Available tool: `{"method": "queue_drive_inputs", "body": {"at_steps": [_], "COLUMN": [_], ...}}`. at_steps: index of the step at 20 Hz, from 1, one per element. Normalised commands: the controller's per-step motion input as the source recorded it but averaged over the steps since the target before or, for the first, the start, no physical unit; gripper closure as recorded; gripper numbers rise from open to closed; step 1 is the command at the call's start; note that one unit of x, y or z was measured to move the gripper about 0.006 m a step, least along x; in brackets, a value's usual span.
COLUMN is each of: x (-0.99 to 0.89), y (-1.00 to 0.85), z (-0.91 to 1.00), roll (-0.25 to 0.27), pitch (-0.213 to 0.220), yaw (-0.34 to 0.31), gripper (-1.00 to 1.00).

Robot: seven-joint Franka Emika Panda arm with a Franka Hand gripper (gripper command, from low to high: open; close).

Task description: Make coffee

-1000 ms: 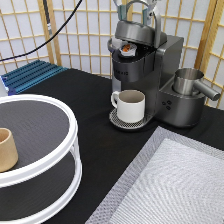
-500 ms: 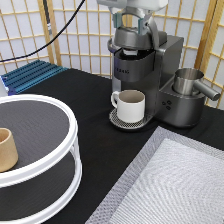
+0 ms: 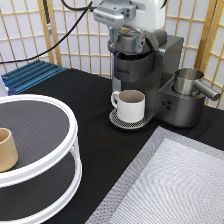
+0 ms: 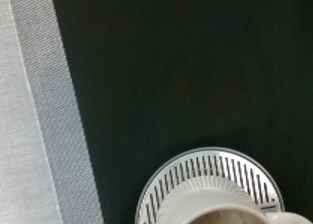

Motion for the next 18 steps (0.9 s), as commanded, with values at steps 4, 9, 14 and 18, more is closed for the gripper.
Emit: {"method": "queue_drive_inputs", "body": {"at_steps": [4,9,14,18], "x": [-0.15,-0.45,-0.11,-0.21], "y": [-0.33,0.20,0.74,0.60], "z": [1.00,0.96,0.24,-0.03], "roll": [0.020,0.000,-0.084,-0.110], "pitch": [0.000,-0.030,-0.019,0.000], "yaw": [0.030,0.030,0.044,0.078], "gripper": [-1.00,-1.00,-1.00,-1.00]}}
